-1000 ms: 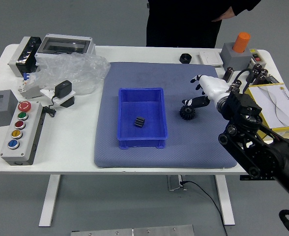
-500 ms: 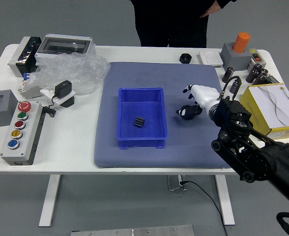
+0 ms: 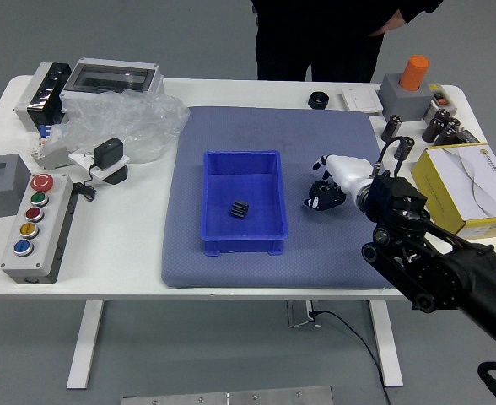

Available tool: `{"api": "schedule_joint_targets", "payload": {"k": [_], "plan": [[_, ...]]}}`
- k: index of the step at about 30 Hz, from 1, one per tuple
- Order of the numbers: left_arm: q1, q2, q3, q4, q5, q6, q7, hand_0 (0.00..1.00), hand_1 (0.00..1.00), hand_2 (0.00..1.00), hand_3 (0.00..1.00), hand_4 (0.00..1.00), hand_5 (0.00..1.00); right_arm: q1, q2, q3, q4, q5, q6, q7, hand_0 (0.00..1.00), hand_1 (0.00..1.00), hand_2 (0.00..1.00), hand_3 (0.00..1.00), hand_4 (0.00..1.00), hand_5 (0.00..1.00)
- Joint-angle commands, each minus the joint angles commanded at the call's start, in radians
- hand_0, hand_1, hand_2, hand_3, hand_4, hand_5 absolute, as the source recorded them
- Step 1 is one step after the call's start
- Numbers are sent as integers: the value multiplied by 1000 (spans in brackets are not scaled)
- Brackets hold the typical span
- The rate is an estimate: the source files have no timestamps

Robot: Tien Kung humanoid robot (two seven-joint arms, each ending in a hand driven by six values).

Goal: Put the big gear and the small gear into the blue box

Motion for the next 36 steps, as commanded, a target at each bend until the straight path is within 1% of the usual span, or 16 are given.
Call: {"api": "schedule_joint_targets", "payload": {"k": [7,13,15,36], "plan": [[-2,-2,0,0,-1,0,-1,825,793,799,836,626,221,9,-2,-2,-9,2,2,-1,658,593,720,826,843,344],[0,0,2,0,-4,1,0,825,793,799,835,625,221,22,-12,8,27,-9,23,-21,659,590,716,824,842,347],[0,0,1,0,-3,1,0,825,793,799,835,625,221,24,-13,6,30,-9,27,-24,659,590,716,824,842,347],[-2,-2,-1,0,0,0,0,826,793,800,835,624,231,26,-15,-40,-33,29,26,-15,664,588,713,810,836,354]]}}
